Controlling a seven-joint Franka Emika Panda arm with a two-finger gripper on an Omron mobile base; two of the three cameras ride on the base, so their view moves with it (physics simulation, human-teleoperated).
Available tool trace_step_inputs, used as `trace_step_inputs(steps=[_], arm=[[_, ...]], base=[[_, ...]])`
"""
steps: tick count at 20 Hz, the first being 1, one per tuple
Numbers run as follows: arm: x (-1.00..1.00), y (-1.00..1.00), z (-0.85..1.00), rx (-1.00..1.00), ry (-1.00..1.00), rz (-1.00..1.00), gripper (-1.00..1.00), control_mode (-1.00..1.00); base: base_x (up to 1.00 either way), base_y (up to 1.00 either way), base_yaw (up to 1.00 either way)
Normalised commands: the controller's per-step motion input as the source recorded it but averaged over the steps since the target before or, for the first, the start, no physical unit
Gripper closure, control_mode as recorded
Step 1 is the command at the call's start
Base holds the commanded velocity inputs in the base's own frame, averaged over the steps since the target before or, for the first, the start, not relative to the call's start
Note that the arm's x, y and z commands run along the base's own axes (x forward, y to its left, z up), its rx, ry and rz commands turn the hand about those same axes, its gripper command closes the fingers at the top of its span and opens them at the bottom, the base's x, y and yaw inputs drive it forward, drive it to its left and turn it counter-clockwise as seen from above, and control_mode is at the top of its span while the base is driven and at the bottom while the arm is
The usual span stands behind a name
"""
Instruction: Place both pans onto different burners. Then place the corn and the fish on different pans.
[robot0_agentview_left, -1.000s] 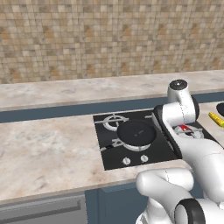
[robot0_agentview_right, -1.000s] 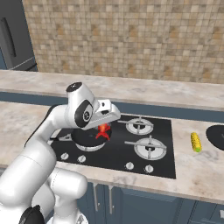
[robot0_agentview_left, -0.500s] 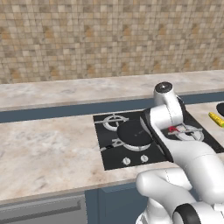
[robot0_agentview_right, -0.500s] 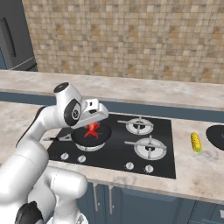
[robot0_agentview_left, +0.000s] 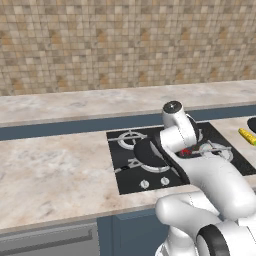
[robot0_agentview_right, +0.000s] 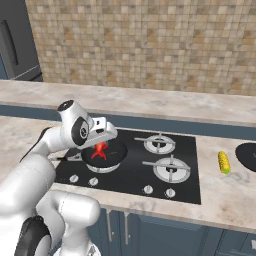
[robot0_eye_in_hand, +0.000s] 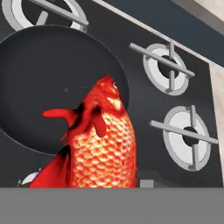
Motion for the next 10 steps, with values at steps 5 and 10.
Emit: trace_step_inputs(steps=[5,10], arm=[[0.26,0.23,-0.28,0.00,0.00,0.00,1.00,-1.00],[0.33,0.05,-0.25,0.03,0.00,0.00,1.00,-1.00]], base=[[0.00,0.00,0.00],[0.00,0.00,0.00]])
